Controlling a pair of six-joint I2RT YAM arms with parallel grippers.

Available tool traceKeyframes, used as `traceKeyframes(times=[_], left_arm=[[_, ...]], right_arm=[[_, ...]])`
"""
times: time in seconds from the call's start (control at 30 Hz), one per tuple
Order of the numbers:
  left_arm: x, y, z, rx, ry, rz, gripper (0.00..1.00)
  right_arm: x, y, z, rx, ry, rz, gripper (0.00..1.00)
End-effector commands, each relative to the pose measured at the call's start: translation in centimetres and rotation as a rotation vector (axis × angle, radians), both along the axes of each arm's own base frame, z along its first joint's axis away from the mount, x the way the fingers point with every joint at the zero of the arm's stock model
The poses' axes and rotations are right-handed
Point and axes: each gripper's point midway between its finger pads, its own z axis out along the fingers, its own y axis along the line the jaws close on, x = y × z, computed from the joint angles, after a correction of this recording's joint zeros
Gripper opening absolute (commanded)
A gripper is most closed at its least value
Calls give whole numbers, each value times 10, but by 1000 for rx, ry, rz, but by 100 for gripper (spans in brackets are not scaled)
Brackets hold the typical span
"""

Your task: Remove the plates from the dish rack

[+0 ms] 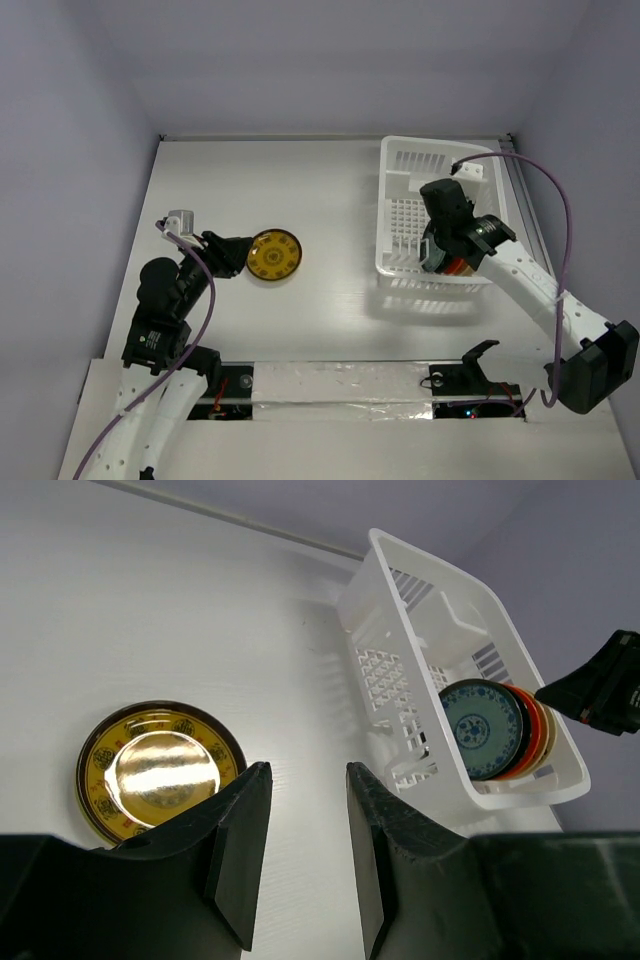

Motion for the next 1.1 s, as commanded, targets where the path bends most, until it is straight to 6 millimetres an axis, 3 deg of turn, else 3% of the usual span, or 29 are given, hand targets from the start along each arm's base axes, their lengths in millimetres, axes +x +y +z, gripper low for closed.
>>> traceKeyframes(times=[0.0, 0.07, 0.43, 0.77, 0.87, 1.07], left_arm=[[3, -2, 11, -8, -42, -12, 33], [3, -3, 10, -7, -39, -14, 33], [2, -2, 11, -6, -43, -13, 33], [1, -3, 13, -8, -50, -17, 33], [0, -3, 14, -10, -56, -19, 33], [-2, -2, 17, -11, -67, -20, 33]], right_arm=[[-10, -20, 0, -53, 31, -14, 30], [-11, -22, -5, -63, 60, -14, 38], [1, -26, -40, -91, 199, 3, 37], [9, -32, -51, -177, 296, -7, 11], [11, -31, -43, -189, 310, 1, 3], [11, -41, -21, -256, 324, -21, 0]])
